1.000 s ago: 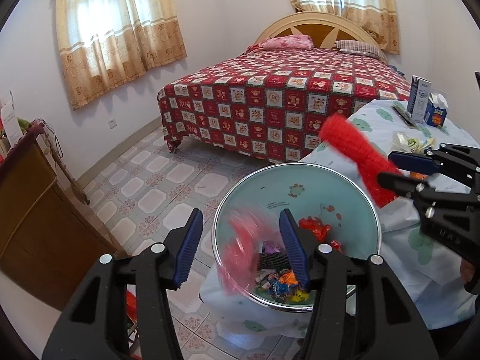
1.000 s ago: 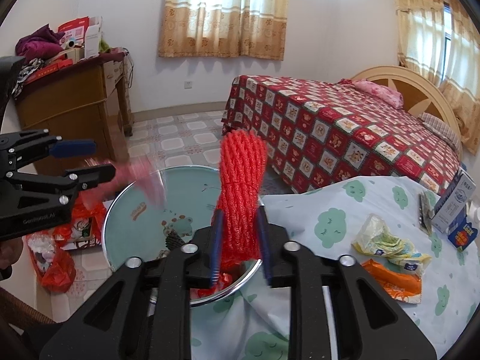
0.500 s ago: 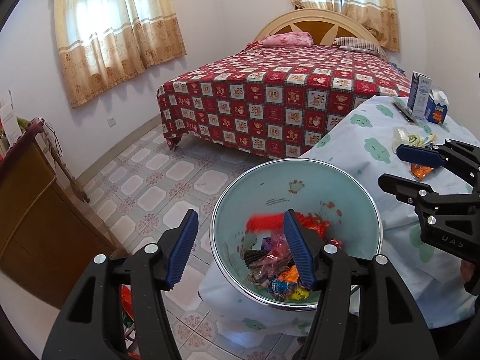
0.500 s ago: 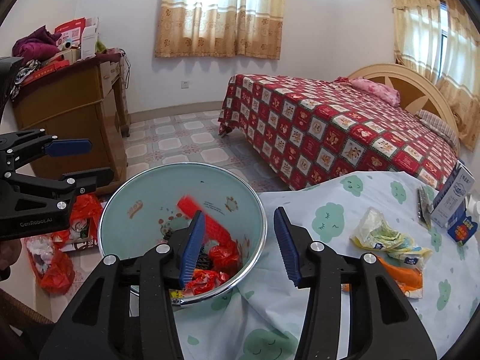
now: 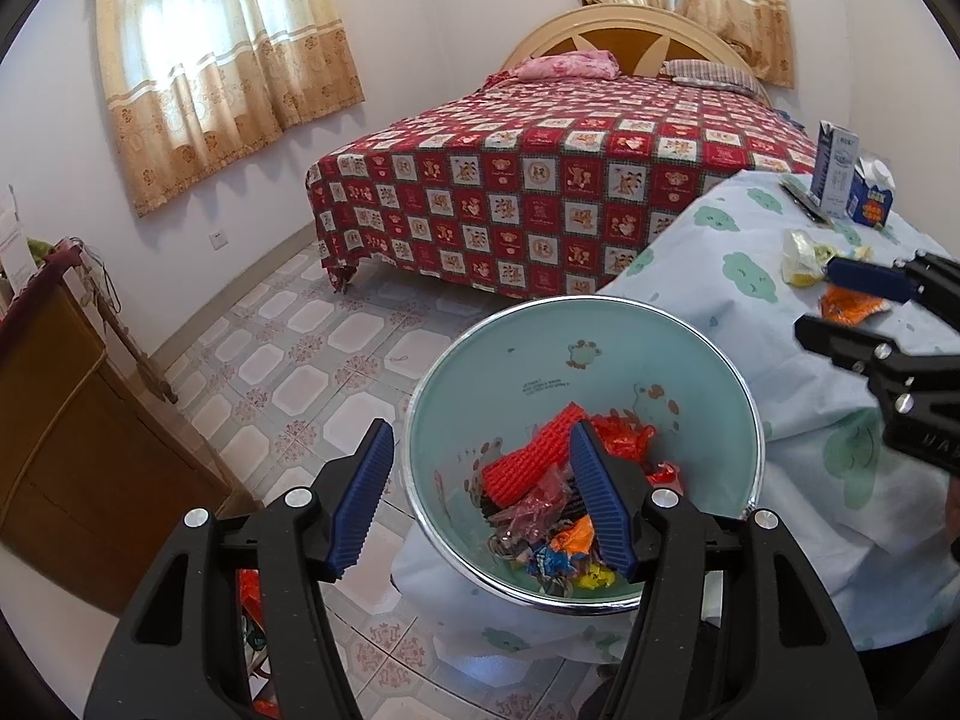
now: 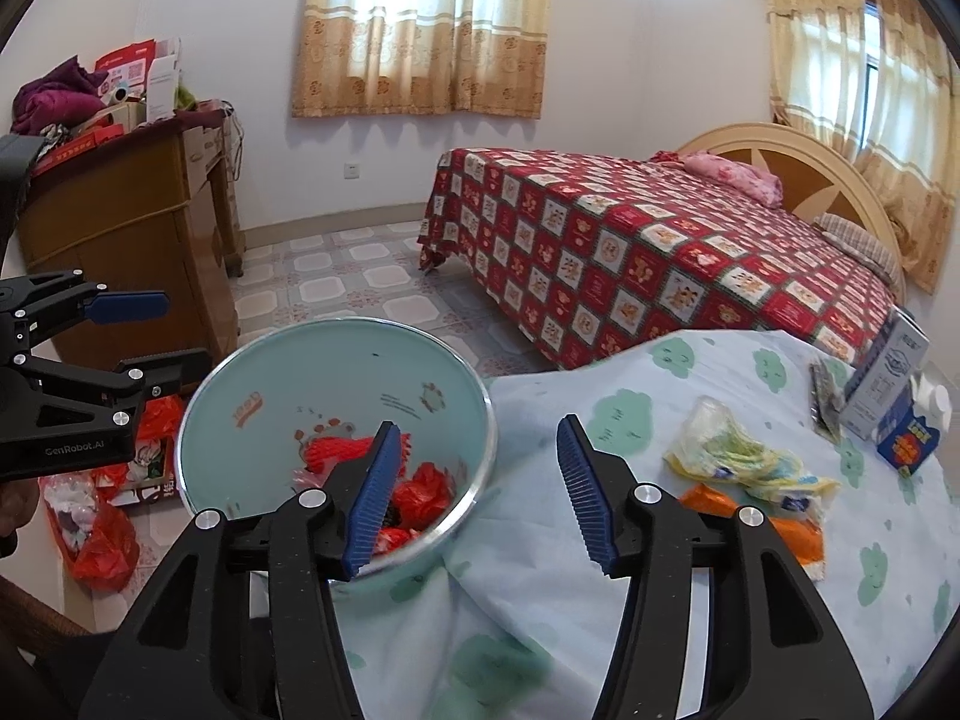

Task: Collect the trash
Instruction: 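Move both grippers back toward the remaining wrappers on the table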

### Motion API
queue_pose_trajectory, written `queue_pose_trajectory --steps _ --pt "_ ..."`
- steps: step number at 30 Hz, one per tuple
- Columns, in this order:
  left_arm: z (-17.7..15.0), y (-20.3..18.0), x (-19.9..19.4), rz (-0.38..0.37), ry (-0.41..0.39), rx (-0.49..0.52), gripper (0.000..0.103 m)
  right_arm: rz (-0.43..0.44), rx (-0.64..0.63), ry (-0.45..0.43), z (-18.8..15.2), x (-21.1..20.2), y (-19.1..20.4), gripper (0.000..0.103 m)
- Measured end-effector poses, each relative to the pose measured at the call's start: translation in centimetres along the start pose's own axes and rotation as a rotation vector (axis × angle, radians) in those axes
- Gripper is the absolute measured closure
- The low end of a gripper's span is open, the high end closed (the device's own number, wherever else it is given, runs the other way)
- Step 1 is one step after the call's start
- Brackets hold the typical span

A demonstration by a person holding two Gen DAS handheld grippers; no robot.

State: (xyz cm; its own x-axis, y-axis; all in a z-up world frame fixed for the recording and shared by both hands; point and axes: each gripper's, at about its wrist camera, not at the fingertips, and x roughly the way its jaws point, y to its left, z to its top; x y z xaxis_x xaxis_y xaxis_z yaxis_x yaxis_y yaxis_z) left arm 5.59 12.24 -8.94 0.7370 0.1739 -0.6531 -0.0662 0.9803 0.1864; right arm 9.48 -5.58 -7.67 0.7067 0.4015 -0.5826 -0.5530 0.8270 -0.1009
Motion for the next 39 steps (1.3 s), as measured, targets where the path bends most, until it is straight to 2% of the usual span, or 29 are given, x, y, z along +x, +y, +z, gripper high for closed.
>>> queue_pose_trajectory --steps 4,5,7,8,9,13,17,21,27,29,32,33,39 --pt "-0.4 -1.1 0.7 -0.004 0.017 0.023 0.039 -0.072 0.094 0.018 -0.8 -0.6 -3.0 0.046" --pt "-0.5 -1.4 0.9 -0.003 0.022 0.029 0.039 -0.118 0.134 0.031 -1.0 -0.5 -4.2 0.045" --pt "-0.6 -2.1 1.2 -0.008 0.031 0.037 0.039 -0.168 0.18 0.049 -1.0 -0.2 -5.6 0.042" --pt "-0.6 -2.4 1.2 -0.011 0.031 0.041 0.039 -0.22 0.21 0.071 -0.8 0.3 -6.7 0.036" --pt "-0.5 -2.9 1.3 -0.013 0.028 0.048 0.039 -0.237 0.22 0.082 -0.6 0.6 -7.1 0.033" --pt "-0.1 -4.0 1.5 -0.023 0.019 0.056 0.038 -0.29 0.237 0.139 0.1 2.3 -8.6 0.032" --pt "0.4 -4.5 2.0 -0.032 0.015 0.056 0.038 -0.312 0.223 0.261 -0.6 4.8 -9.6 0.032" --pt "0.8 -4.3 2.1 -0.035 0.012 0.045 0.033 -0.317 0.229 0.314 -2.6 3.7 -11.1 0.032" --pt "1.2 -3.7 2.5 -0.031 0.014 0.026 0.031 -0.388 0.257 0.381 -8.0 -1.7 -15.5 0.032" --pt "1.5 -4.0 2.7 -0.034 0.015 0.028 0.031 -0.414 0.271 0.385 -9.0 -3.1 -16.4 0.031" --pt "1.7 -4.5 2.7 -0.042 0.009 0.038 0.03 -0.467 0.315 0.368 -10.8 -5.8 -18.0 0.022" --pt "1.7 -4.8 2.6 -0.045 0.007 0.041 0.03 -0.474 0.332 0.358 -11.3 -6.6 -18.3 0.022" --pt "2.7 -7.1 2.4 -0.071 -0.007 0.06 0.03 -0.423 0.394 0.247 -11.2 -7.8 -18.5 0.022"
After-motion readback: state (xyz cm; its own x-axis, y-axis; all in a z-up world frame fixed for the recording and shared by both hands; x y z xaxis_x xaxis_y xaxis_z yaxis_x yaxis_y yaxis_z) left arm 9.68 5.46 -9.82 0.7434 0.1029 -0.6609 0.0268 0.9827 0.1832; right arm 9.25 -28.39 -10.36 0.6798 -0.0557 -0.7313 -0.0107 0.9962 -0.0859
